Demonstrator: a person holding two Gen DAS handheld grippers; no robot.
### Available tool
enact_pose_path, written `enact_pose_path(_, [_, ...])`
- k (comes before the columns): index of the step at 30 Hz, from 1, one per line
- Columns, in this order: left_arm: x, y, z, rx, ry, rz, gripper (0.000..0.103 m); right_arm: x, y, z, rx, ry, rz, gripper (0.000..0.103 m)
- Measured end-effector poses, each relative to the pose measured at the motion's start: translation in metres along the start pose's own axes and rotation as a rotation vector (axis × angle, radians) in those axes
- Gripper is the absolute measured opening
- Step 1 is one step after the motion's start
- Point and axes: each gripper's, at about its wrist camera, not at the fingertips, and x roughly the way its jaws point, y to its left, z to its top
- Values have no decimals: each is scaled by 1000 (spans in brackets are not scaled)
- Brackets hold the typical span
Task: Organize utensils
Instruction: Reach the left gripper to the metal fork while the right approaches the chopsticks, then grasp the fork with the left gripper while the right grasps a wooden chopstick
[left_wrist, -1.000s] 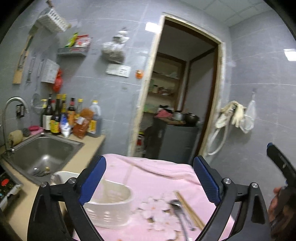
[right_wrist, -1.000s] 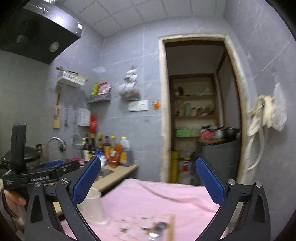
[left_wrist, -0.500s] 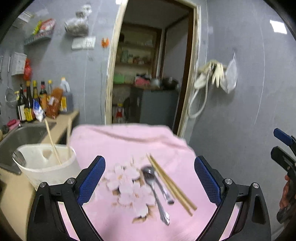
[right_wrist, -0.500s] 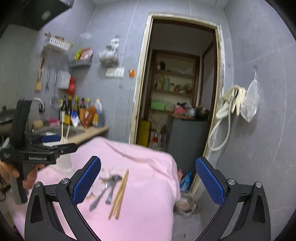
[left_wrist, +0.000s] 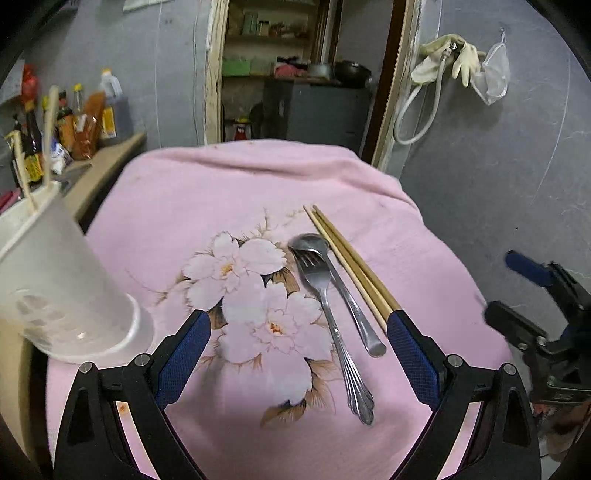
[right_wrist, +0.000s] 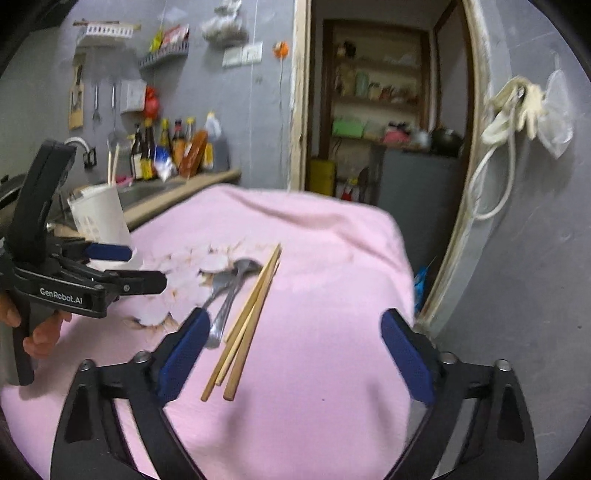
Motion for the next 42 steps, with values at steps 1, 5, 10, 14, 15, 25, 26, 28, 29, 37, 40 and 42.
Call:
enact_pose_path(1, [4,2,1,-2,9,-5,90,7,1,0,-4,24,9,79])
enact_pose_path(5, [26,5,7,-15,83,-41,68,33,0,1,-10,108,60,59])
enact_pose_path(10, [52,13,15,-49,178,-100,47,57,4,0,-21,186,104,47])
enact_pose_path(14, [61,21,24,-63,196,-127,34,70,7,0,-27,238,120,36])
enact_pose_path(15, [63,22,26,-70,203,-134,31,74,8,0,-30,249,116,34])
enact_pose_path(25, [76,29,36,-139,258,-253,14,100,2,11,22,295,136,33])
enact_pose_path(26, [76,29,36,-138,257,-260,12,102,3,11,20,296,135,32])
enact_pose_path(28, [75,29,35,-137,256,-265,11,104,5,13,15,296,131,26])
enact_pose_path(29, [74,30,35,-138,258,-269,10,104,5,13,15,296,133,21])
enact_pose_path(37, [59,42,27,-91,260,-256,5,105,4,19,-27,301,103,12])
enact_pose_path(40, [59,42,27,-78,266,-255,5,117,1,24,0,341,131,12])
enact_pose_path(42, [63,38,29,-74,282,-251,5,129,0,29,12,356,130,12])
